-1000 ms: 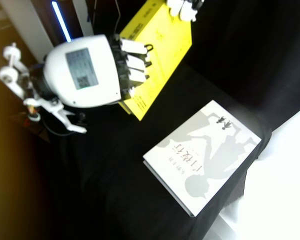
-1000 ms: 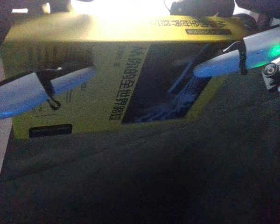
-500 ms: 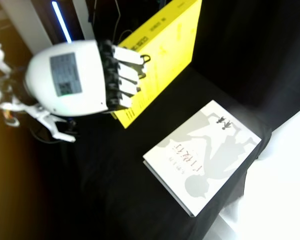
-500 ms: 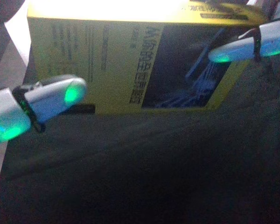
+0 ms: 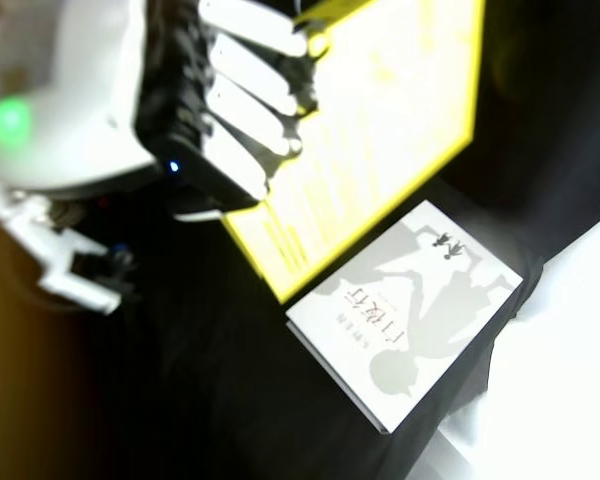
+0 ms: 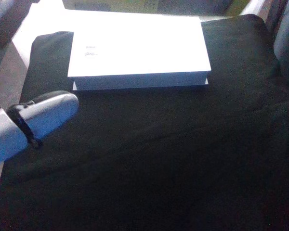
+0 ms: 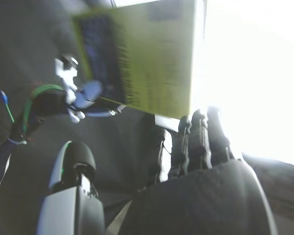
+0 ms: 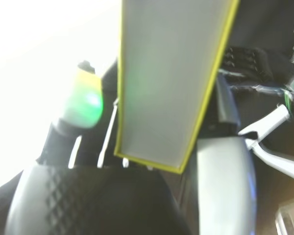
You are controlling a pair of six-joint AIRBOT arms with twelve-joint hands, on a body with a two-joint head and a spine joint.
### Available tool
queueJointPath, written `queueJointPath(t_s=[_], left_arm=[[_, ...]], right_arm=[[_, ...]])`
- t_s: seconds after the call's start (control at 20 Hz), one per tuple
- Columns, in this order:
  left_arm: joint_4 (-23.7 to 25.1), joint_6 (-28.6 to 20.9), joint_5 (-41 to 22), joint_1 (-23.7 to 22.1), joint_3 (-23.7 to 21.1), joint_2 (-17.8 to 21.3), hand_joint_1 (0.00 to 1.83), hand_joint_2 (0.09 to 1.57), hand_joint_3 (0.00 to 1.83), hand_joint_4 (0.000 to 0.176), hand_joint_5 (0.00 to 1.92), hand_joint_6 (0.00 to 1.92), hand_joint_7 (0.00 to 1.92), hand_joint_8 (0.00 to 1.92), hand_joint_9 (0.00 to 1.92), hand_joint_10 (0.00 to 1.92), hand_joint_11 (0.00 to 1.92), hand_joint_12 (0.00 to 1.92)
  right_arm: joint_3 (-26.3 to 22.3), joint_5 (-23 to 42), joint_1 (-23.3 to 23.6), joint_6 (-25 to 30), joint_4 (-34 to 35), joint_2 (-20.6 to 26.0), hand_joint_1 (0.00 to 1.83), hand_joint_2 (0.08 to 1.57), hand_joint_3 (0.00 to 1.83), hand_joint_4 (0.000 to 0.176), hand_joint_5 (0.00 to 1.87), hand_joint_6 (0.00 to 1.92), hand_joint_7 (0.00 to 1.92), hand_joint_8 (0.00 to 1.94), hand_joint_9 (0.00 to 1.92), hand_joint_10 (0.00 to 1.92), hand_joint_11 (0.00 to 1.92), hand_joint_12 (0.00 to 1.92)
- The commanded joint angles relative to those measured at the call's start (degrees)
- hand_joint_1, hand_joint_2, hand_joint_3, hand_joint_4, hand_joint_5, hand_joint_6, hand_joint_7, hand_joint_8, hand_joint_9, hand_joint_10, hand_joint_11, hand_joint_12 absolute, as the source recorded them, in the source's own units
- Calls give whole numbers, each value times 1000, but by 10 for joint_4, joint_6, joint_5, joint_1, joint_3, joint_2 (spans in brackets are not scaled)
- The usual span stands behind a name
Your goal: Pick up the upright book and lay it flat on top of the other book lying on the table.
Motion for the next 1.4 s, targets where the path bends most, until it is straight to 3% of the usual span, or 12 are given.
queueJointPath(t_s=[0.0, 0.3, 0.5, 0.55, 0.65, 0.85, 0.9, 1.0, 1.1, 1.25, 1.3, 1.35], left_arm=[[14, -2, -67, -5, 4, -4, 426, 1106, 5, 169, 0, 0, 0, 0, 0, 0, 0, 0], [13, -2, -68, -5, 15, -20, 431, 1134, 12, 172, 0, 0, 0, 0, 0, 0, 0, 0], [13, -2, -67, -4, 22, -24, 479, 1121, 3, 175, 0, 0, 0, 0, 0, 0, 0, 0], [14, -2, -67, -4, 23, -25, 456, 1126, 5, 168, 0, 0, 0, 0, 0, 0, 0, 0], [14, -2, -73, -4, 23, -25, 401, 1140, 10, 85, 0, 0, 0, 0, 0, 0, 0, 0], [10, -2, -81, -3, 20, -25, 417, 1149, 9, 87, 0, 0, 0, 0, 0, 0, 0, 0], [9, -2, -81, -3, 20, -25, 412, 1150, 9, 80, 0, 0, 0, 0, 0, 0, 0, 0], [5, -2, -82, -2, 19, -25, 369, 1138, 2, 114, 0, 0, 0, 0, 0, 0, 0, 0], [2, -2, -87, 2, 17, -23, 388, 1149, 6, 90, 0, 0, 0, 0, 0, 0, 0, 0], [0, -2, -91, 4, 17, -22, 374, 1171, 12, 88, 0, 0, 0, 0, 0, 0, 0, 0], [-1, -2, -91, 4, 16, -22, 372, 1174, 12, 83, 0, 0, 0, 0, 0, 0, 0, 0], [-3, -2, -91, 4, 16, -23, 344, 1183, 14, 79, 0, 0, 0, 0, 0, 0, 0, 0]], right_arm=[[12, 31, 10, -2, 31, -9, 1232, 1193, 0, 0, 713, 1244, 961, 1218, 1060, 1368, 944, 1819], [101, -31, 10, -13, 29, -98, 1374, 1137, 0, 0, 743, 1080, 1078, 863, 918, 1379, 709, 1754], [147, -74, 10, -13, 26, -138, 1374, 1138, 0, 0, 750, 1080, 1030, 904, 918, 1336, 632, 1615], [150, -78, 10, -13, 26, -138, 1374, 1139, 0, 0, 758, 1053, 1020, 919, 920, 1343, 662, 1602], [151, -80, 10, -13, 26, -137, 1374, 1138, 0, 0, 720, 1119, 1089, 799, 889, 1342, 653, 1563], [148, -77, -37, -13, 33, -140, 1387, 1104, 0, 0, 785, 1041, 1143, 705, 1015, 1235, 784, 1646], [148, -73, -55, -13, 37, -142, 1386, 1110, 0, 0, 809, 977, 1112, 819, 978, 1291, 801, 1655], [148, -59, -98, -13, 60, -148, 1156, 1183, 4, 0, 829, 1166, 1095, 1402, 1114, 1605, 1034, 1786], [153, -60, -124, -9, 63, -160, 1181, 1254, 6, 0, 704, 1173, 853, 1626, 1006, 1816, 960, 1915], [155, -64, -154, 20, 46, -174, 1323, 1160, 0, 0, 822, 1115, 902, 1074, 921, 1418, 721, 1759], [155, -69, -161, 26, 35, -178, 1337, 1177, 4, 0, 756, 1310, 880, 1165, 825, 1323, 685, 1720], [156, -71, -167, 36, 29, -181, 1160, 1206, 0, 0, 771, 1287, 795, 692, 837, 1139, 596, 1664]])
